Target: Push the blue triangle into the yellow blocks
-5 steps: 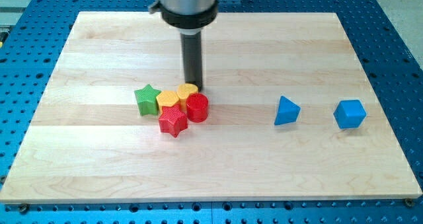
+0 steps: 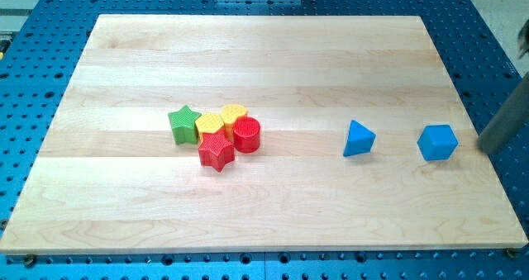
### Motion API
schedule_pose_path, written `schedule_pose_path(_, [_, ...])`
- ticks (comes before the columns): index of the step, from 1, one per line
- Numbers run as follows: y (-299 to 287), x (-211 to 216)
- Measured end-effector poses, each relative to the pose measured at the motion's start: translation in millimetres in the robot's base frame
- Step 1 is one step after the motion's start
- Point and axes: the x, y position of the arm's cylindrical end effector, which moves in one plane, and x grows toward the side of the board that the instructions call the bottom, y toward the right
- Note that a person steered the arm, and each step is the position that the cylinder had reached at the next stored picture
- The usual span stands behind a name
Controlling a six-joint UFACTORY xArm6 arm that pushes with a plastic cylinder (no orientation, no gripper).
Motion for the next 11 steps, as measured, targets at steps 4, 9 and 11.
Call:
schedule_pose_path(4, [-125.5, -15.3])
schedule_pose_path(9, [-216.8, -32.3])
schedule_pose_path(11, [-227.1, 11.6])
